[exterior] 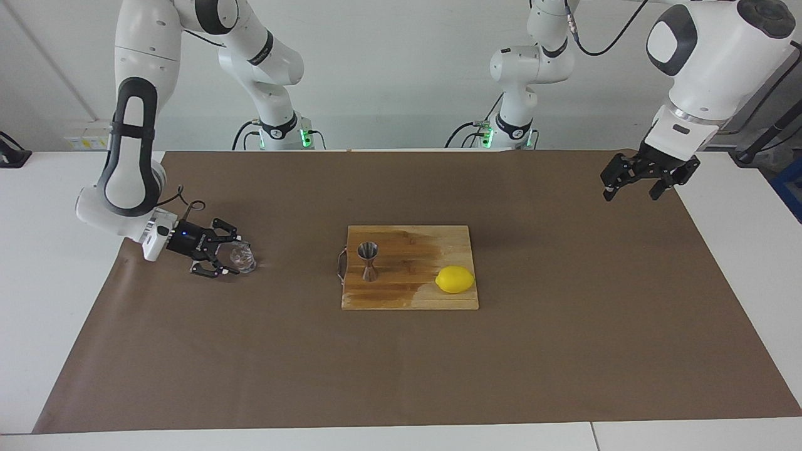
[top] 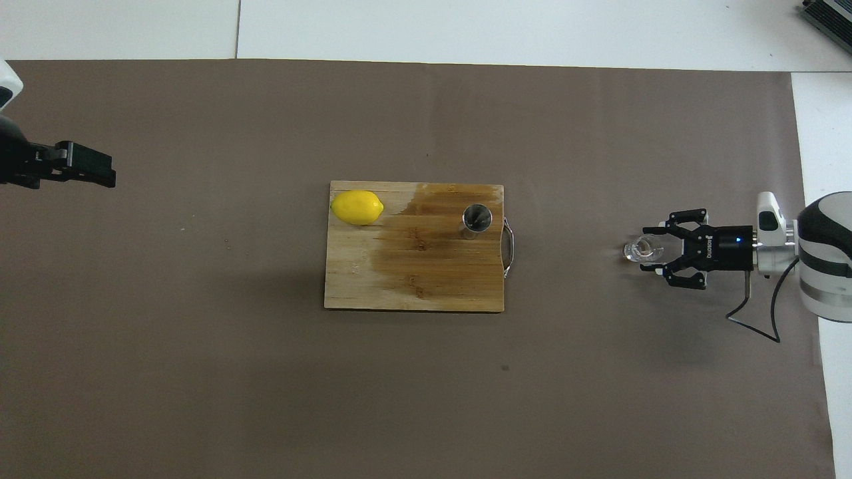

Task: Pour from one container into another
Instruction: 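Close the right gripper around the small clear glass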

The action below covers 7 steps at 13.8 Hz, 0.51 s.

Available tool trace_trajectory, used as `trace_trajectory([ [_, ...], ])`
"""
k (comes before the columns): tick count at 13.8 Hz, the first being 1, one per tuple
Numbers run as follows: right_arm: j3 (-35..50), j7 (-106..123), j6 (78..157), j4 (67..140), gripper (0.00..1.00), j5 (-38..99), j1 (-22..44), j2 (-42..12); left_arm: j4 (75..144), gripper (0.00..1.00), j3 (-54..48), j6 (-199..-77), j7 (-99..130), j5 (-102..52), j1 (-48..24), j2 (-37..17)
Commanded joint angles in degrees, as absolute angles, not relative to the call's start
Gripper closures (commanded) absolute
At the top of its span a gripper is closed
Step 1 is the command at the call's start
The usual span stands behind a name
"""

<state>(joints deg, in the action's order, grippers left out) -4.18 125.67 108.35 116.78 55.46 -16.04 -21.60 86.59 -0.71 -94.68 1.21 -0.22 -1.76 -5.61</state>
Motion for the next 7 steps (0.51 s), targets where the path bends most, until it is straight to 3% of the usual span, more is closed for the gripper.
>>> trace_trajectory([
  [1, -3.7, 127.6, 108.8, 116.5, 0.26, 57.5, -16.3, -22.4, 87.2, 0.0, -1.2, -94.7, 3.6, 0.6, -1.7, -4.8],
  [5, -3.6, 127.6, 109.1, 116.5, 0.31, 58.4, -16.2, -22.4, 87.4, 0.0, -1.1, -95.2, 3.6, 0.8, -1.2, -4.0],
  [7, -3.6, 127.6, 109.2, 116.5, 0.42, 58.4, -16.2, -22.4, 87.5, 0.0, -0.9, -94.5, 3.6, 0.7, -0.9, -3.7],
])
